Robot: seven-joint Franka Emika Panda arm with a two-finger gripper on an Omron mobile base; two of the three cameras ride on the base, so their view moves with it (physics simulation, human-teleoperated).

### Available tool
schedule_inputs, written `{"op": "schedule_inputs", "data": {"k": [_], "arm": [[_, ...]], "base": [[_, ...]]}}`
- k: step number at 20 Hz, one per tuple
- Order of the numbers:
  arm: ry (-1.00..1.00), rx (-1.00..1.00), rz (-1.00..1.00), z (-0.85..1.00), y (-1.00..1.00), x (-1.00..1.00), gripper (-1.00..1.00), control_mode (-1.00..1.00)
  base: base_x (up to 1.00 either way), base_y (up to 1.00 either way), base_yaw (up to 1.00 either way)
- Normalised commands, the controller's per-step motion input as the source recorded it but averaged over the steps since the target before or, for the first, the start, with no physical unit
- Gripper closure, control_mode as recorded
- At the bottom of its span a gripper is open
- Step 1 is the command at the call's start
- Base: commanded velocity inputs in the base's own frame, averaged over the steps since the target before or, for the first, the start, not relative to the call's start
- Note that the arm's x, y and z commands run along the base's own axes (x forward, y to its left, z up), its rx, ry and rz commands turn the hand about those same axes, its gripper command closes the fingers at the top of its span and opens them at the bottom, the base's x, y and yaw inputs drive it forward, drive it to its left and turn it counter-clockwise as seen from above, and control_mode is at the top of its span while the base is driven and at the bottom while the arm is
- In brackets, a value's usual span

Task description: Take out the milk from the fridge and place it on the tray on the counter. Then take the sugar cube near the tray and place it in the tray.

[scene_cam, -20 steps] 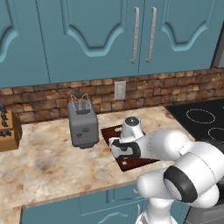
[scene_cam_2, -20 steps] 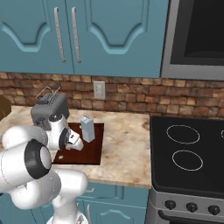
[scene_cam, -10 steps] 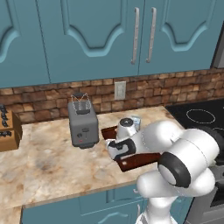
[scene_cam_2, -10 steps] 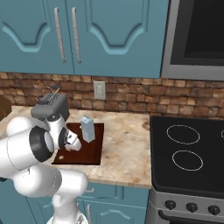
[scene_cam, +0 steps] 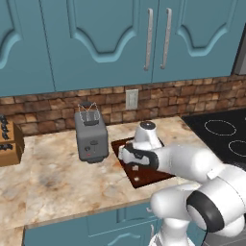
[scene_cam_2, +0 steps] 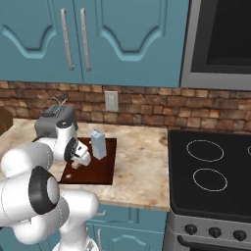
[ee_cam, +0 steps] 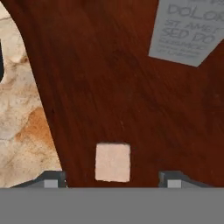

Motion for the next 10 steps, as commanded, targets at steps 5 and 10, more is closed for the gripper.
{"op": "schedule_inputs", "data": {"k": [5,10], "arm": [[-0.05,0.07,0.00,0.58,-0.01,-0.55,-1.00,-1.00],[-0.11,0.04,0.00,0.56,0.00,-0.79,-1.00,-1.00]], "base": [[0.00,0.00,0.00],[0.00,0.00,0.00]]}}
